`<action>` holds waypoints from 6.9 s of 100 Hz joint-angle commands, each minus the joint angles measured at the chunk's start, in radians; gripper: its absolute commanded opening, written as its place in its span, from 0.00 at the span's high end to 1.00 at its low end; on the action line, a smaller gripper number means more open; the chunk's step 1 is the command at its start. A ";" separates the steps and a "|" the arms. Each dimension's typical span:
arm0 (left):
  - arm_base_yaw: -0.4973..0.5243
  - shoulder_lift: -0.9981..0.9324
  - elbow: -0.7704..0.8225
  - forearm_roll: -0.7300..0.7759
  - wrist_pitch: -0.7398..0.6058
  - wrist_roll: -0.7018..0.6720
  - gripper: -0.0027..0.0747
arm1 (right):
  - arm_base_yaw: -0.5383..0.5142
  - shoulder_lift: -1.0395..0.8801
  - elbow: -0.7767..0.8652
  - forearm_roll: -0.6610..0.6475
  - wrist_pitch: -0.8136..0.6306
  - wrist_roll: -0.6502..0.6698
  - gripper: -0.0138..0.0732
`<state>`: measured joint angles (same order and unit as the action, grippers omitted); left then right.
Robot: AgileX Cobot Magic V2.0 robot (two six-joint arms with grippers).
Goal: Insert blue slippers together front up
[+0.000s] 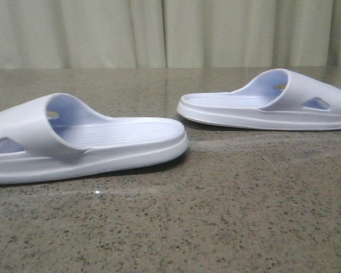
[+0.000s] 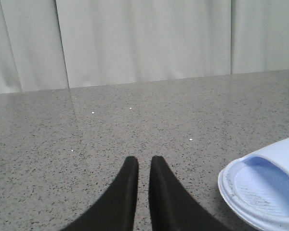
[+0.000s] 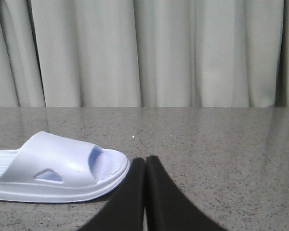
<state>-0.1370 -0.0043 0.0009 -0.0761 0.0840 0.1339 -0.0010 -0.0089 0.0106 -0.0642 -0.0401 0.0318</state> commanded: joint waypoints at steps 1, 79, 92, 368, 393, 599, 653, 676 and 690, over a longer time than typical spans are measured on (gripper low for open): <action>0.001 -0.029 0.009 -0.041 -0.084 -0.011 0.94 | -0.005 -0.020 0.021 -0.009 -0.089 -0.002 0.96; 0.001 -0.029 -0.005 -0.558 -0.099 -0.011 0.95 | -0.005 -0.020 0.017 0.102 -0.074 -0.001 0.96; 0.001 -0.029 -0.048 -0.564 -0.060 -0.011 0.95 | -0.005 -0.020 -0.013 0.166 -0.055 0.002 0.96; 0.001 0.912 -0.459 -0.819 0.234 -0.089 0.36 | -0.005 0.444 -0.535 0.201 0.264 0.004 0.38; 0.001 0.940 -0.459 -0.848 0.274 -0.089 0.36 | -0.005 0.444 -0.535 0.201 0.260 0.004 0.38; 0.001 1.050 -0.459 -1.110 0.427 -0.089 0.53 | -0.005 0.444 -0.535 0.201 0.256 0.004 0.38; 0.001 1.050 -0.459 -1.142 0.403 -0.019 0.94 | -0.005 0.444 -0.535 0.201 0.256 0.004 0.38; 0.001 1.038 -0.459 -1.395 0.417 0.211 0.94 | -0.005 0.444 -0.535 0.201 0.251 0.004 0.38; 0.001 1.006 -0.459 -1.469 0.421 0.237 0.94 | -0.005 0.444 -0.535 0.201 0.251 0.004 0.38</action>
<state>-0.1370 1.0365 -0.4350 -1.4573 0.4976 0.3451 -0.0010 0.4209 -0.4888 0.1348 0.2994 0.0373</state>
